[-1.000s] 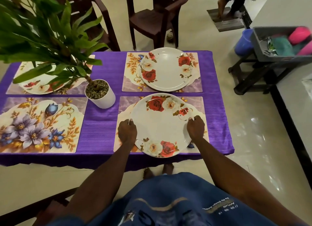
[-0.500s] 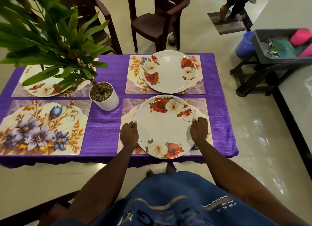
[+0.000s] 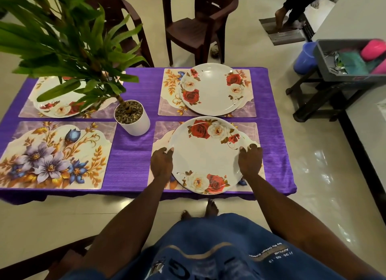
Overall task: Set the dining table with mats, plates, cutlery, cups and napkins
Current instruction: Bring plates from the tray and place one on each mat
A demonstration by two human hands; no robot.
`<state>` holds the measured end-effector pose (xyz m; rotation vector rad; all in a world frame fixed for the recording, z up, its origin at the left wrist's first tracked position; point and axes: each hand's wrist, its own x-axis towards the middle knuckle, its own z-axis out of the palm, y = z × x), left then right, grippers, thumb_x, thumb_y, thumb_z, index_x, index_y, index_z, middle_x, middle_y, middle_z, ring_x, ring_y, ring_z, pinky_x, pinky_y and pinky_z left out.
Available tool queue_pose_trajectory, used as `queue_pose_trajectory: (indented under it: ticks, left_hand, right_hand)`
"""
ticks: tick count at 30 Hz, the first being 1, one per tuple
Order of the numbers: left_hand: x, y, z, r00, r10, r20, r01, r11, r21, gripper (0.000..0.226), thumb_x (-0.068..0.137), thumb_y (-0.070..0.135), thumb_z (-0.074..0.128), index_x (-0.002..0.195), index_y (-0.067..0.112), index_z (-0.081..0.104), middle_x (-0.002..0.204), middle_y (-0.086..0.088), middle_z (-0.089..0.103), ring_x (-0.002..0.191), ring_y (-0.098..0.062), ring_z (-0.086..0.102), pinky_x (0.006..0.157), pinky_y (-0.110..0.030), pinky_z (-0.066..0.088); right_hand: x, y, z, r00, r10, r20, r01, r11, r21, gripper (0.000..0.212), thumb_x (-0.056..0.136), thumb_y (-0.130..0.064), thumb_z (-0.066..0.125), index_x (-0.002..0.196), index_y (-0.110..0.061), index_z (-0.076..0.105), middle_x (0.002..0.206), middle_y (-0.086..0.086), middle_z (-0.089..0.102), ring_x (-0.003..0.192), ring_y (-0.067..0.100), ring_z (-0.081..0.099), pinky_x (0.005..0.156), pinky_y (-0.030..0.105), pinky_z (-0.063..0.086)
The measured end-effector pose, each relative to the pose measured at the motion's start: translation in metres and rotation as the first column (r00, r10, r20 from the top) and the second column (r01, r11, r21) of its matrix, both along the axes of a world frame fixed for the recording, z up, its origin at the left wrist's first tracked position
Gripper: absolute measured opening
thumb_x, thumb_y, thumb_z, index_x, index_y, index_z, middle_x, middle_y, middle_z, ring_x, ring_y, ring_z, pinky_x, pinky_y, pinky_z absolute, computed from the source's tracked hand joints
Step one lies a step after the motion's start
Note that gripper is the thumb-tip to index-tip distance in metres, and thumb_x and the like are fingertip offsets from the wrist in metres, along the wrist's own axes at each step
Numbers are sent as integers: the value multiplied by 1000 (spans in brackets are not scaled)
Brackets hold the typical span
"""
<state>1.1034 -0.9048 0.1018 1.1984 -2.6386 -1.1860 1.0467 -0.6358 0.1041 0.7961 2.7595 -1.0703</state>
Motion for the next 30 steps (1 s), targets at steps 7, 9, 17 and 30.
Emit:
queue_pose_trajectory:
  ticks: [7,9,17,30]
  left_hand:
    - [3,6,2,999,19,41,-16,997,-75,37,93,35,64,115,6,68,114,-12,69,102,-27,65,87,-36,50]
    - [1,7,4,999,29,46,-24,995,-95,36,93,33,65,115,5,69,116,-12,69,103,-28,65,87,-36,50]
    - [-2,17,8,990,133,41,-128,985,-119,29,94,29,63,107,3,68,110,-13,69,97,-28,66,87,-40,54]
    - [10,-2,15,928,250,-277,-262,965,-5,27,99,29,52,117,9,57,116,-10,60,106,-23,57,88,-35,49]
  right_hand:
    - [7,-2,4,999,25,-43,-22,997,79,27,95,-24,61,111,-2,63,120,14,59,111,30,58,98,42,48]
    - [4,-5,7,999,-12,-35,14,999,45,27,93,-22,63,111,-1,62,121,15,60,110,31,59,99,43,50]
    - [-1,-18,18,986,-166,1,166,986,-17,32,92,-20,65,114,3,57,118,18,62,108,33,60,97,42,51]
    - [-9,-47,34,997,-64,-38,59,992,-112,49,99,-41,44,132,-6,52,133,14,54,119,34,54,100,46,42]
